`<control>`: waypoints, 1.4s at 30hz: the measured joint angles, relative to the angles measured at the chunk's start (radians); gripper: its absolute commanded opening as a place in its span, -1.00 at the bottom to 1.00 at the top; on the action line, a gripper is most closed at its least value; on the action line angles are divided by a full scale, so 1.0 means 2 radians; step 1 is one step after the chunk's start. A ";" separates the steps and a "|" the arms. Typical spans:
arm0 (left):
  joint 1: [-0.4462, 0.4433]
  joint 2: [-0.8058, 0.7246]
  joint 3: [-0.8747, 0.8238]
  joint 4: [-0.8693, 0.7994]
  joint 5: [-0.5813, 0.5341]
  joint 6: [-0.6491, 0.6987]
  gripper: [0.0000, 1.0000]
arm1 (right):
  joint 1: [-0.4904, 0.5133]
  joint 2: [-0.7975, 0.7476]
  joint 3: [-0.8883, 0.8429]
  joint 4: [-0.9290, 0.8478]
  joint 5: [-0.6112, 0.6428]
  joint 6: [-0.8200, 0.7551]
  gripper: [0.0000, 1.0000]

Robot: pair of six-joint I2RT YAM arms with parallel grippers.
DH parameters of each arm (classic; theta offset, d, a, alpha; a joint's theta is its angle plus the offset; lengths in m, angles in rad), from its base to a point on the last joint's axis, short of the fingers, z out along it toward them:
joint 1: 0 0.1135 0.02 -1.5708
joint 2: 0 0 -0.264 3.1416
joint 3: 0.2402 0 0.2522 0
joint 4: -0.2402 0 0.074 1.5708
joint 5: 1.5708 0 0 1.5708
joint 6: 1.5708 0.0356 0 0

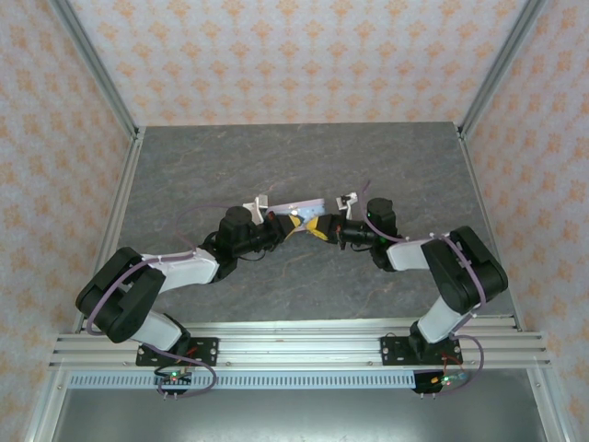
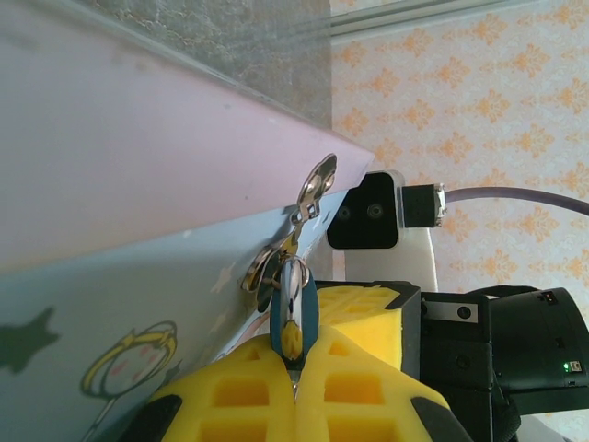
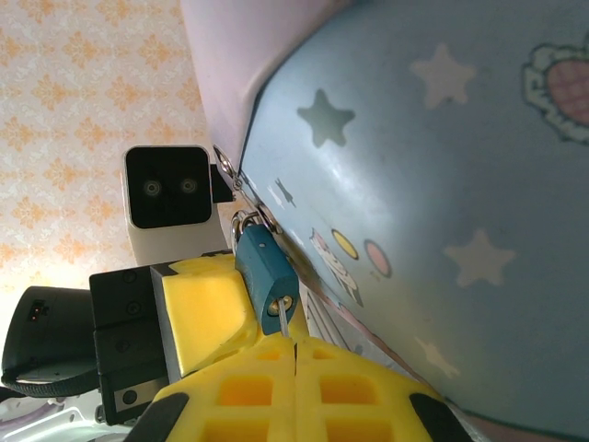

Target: Unlock a padlock with a key

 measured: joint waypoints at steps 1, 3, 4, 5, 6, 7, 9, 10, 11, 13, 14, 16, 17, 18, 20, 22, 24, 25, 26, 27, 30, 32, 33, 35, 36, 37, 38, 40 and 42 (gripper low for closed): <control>0.000 0.000 0.000 0.000 -0.002 0.000 -1.00 | -0.001 0.006 0.002 0.003 -0.002 0.000 -1.00; 0.002 0.001 0.000 0.000 -0.003 -0.002 -1.00 | -0.001 0.015 0.006 0.011 -0.005 0.000 -1.00; 0.002 0.001 0.000 0.000 -0.006 -0.003 -1.00 | -0.001 0.019 0.008 0.014 -0.006 0.000 -1.00; 0.002 0.001 0.000 0.000 -0.007 -0.004 -1.00 | -0.001 0.022 0.009 0.016 -0.006 0.000 -1.00; 0.002 0.001 0.000 0.000 -0.009 -0.005 -1.00 | -0.001 0.023 0.009 0.018 -0.006 0.000 -1.00; 0.002 0.001 0.000 0.001 -0.010 -0.006 -1.00 | -0.001 0.023 0.009 0.020 -0.006 0.000 -1.00; 0.002 0.001 0.000 0.001 -0.010 -0.009 -1.00 | -0.002 0.023 0.009 0.021 -0.006 -0.002 -1.00; 0.002 0.001 0.000 0.001 -0.010 -0.010 -1.00 | -0.002 0.023 0.010 0.020 -0.006 -0.005 -1.00; 0.002 0.001 0.000 0.002 -0.010 -0.012 -1.00 | -0.002 0.023 0.010 0.019 -0.007 -0.008 -1.00; 0.002 0.001 0.000 0.003 -0.010 -0.012 -1.00 | -0.004 0.023 0.013 0.016 -0.010 -0.016 -1.00; 0.002 0.001 0.000 0.003 -0.011 -0.012 -1.00 | -0.005 0.023 0.014 0.013 -0.012 -0.019 -1.00; 0.002 0.001 0.000 0.005 -0.011 -0.013 -1.00 | -0.007 0.023 0.018 0.009 -0.015 -0.024 -1.00; 0.002 0.001 0.000 0.006 -0.011 -0.013 -1.00 | -0.008 0.023 0.019 0.007 -0.017 -0.026 -1.00; 0.002 0.001 0.000 0.006 -0.011 -0.013 -1.00 | -0.009 0.023 0.019 0.005 -0.019 -0.028 -1.00; 0.002 0.001 0.000 0.006 -0.011 -0.014 -1.00 | -0.010 0.024 0.020 0.005 -0.021 -0.030 -1.00; 0.002 0.001 0.000 0.006 -0.011 -0.014 -1.00 | -0.010 0.026 0.022 0.003 -0.023 -0.031 -1.00; 0.002 0.001 0.000 0.007 -0.012 -0.014 -1.00 | -0.011 0.026 0.024 0.001 -0.026 -0.033 -1.00; 0.002 0.001 0.000 0.007 -0.012 -0.014 -1.00 | -0.011 0.027 0.025 0.001 -0.027 -0.033 -1.00; 0.002 0.001 0.000 0.007 -0.012 -0.014 -1.00 | -0.012 0.028 0.026 0.000 -0.028 -0.034 -1.00; 0.002 0.001 0.000 0.007 -0.012 -0.014 -1.00 | -0.012 0.029 0.026 0.001 -0.028 -0.034 -1.00; 0.002 0.001 0.000 0.007 -0.013 -0.016 -1.00 | -0.012 0.034 0.026 0.012 -0.031 -0.027 -1.00; 0.002 0.001 0.000 0.007 -0.014 -0.016 -1.00 | -0.012 0.035 0.026 0.019 -0.032 -0.019 -1.00; 0.002 0.001 0.000 0.007 -0.014 -0.017 -1.00 | -0.012 0.035 0.026 0.021 -0.032 -0.014 -1.00; 0.002 0.000 0.000 0.007 -0.015 -0.018 -1.00 | -0.010 0.035 0.027 0.022 -0.031 -0.008 -1.00; 0.002 0.000 0.000 0.007 -0.016 -0.018 -1.00 | -0.009 0.035 0.028 0.022 -0.031 -0.006 -1.00; 0.002 0.000 0.000 0.007 -0.018 -0.018 -1.00 | -0.007 0.035 0.030 0.021 -0.030 -0.004 -1.00; 0.002 0.000 0.000 0.007 -0.020 -0.018 -1.00 | -0.007 0.035 0.032 0.021 -0.029 -0.004 -1.00; 0.002 0.000 0.000 0.010 -0.025 -0.018 -1.00 | -0.006 0.035 0.034 0.017 -0.026 -0.006 -1.00; 0.002 0.000 0.000 0.010 -0.026 -0.018 -1.00 | -0.006 0.035 0.035 0.013 -0.026 -0.010 -1.00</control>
